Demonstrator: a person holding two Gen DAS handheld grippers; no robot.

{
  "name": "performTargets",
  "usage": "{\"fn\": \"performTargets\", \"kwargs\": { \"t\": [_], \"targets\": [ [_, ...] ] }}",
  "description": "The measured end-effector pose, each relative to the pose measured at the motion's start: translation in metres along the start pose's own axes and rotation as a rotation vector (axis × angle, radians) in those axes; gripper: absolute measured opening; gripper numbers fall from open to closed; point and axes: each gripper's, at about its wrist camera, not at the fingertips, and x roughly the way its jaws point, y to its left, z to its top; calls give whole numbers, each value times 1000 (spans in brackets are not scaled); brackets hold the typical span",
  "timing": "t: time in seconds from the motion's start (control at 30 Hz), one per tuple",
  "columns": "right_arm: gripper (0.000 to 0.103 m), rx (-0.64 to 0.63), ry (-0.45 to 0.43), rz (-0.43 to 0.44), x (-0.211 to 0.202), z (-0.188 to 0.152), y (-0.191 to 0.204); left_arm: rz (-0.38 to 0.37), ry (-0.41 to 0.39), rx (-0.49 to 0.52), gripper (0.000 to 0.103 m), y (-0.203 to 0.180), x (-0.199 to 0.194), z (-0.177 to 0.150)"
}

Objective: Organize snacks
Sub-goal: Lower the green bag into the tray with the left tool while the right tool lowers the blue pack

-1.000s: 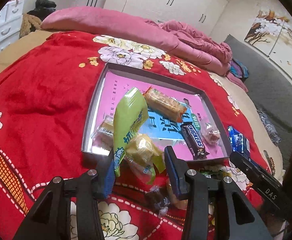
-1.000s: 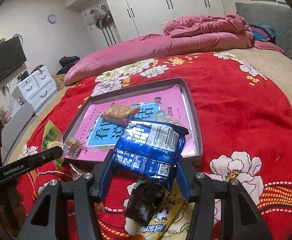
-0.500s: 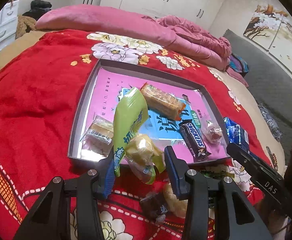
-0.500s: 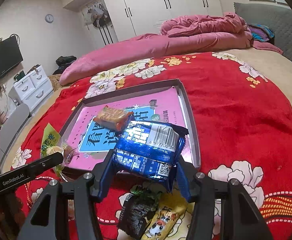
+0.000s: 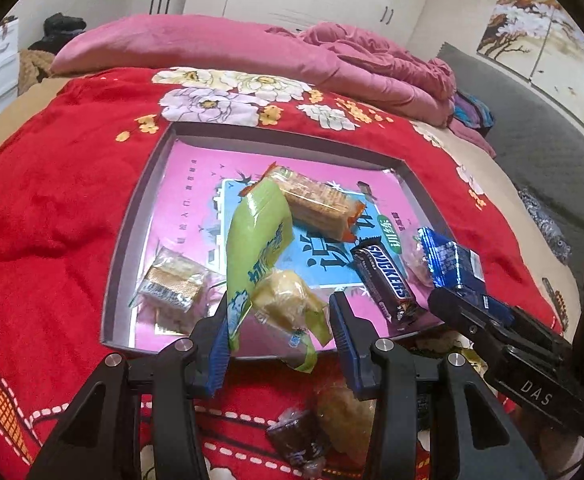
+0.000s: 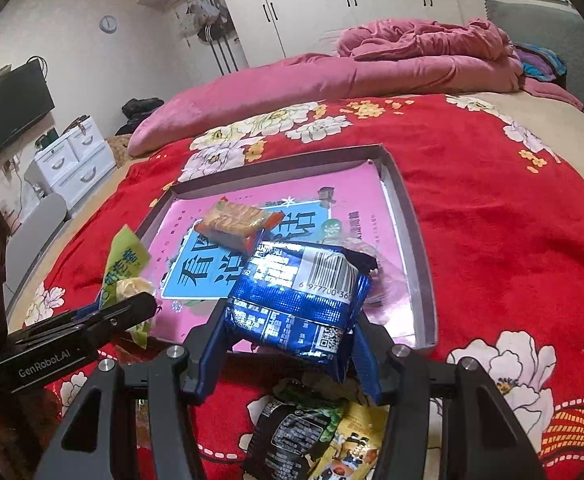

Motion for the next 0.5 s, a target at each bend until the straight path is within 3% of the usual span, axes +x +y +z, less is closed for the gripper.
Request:
{"fn": "performTargets", "kwargs": {
  "t": [0.5],
  "targets": [
    [58,-11,17,-40,11,1,-1,-8,16,12,47,-4,8,1]
  ]
}}
